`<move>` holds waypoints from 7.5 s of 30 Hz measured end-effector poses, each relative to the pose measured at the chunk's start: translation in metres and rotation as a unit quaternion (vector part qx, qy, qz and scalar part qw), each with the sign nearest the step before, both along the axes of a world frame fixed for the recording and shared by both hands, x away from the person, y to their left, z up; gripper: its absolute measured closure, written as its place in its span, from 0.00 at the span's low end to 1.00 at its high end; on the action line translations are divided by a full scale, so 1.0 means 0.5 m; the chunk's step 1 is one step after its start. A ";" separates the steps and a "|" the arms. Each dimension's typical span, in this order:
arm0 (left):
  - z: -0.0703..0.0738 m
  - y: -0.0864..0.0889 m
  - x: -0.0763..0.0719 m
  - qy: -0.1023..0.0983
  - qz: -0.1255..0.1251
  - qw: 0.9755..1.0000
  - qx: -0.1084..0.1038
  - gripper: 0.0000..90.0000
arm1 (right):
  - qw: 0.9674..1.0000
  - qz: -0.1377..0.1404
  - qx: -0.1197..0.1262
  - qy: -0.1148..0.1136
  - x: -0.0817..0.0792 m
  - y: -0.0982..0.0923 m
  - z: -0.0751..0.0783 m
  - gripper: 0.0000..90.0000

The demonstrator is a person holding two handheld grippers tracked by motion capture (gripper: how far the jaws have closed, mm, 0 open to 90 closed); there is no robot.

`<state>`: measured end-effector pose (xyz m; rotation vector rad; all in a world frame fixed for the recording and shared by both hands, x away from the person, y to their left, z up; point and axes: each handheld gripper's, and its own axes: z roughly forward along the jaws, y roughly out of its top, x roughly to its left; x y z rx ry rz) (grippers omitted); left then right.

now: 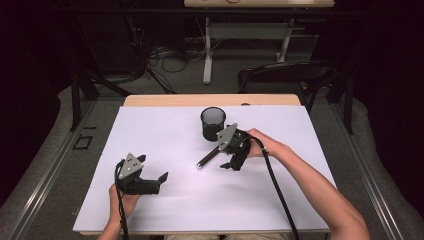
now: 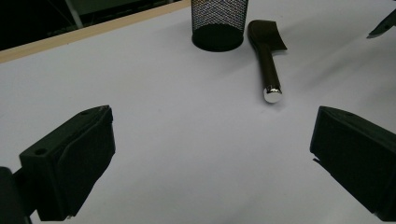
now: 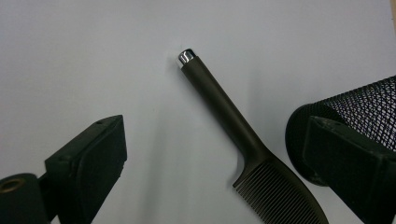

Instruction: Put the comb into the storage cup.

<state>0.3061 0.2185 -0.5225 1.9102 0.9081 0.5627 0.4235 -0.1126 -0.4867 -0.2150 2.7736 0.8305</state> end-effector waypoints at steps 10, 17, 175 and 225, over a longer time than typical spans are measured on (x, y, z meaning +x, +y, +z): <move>0.000 0.001 0.000 0.001 -0.003 1.000 -0.006 0.00 | 0.998 0.022 -0.052 -0.004 0.024 0.031 -0.014 0.09; -0.002 -0.001 0.003 0.004 -0.010 1.000 -0.007 0.00 | 0.996 0.035 -0.086 -0.009 0.037 0.051 -0.024 0.12; 0.065 -0.231 0.074 0.019 -0.147 0.980 0.132 0.80 | 0.947 0.120 -0.200 -0.221 -0.091 0.119 0.059 0.81; 0.041 -0.170 0.052 -0.046 -0.093 0.993 0.051 0.80 | 0.974 -0.180 0.135 -0.008 -0.126 -0.100 0.060 0.12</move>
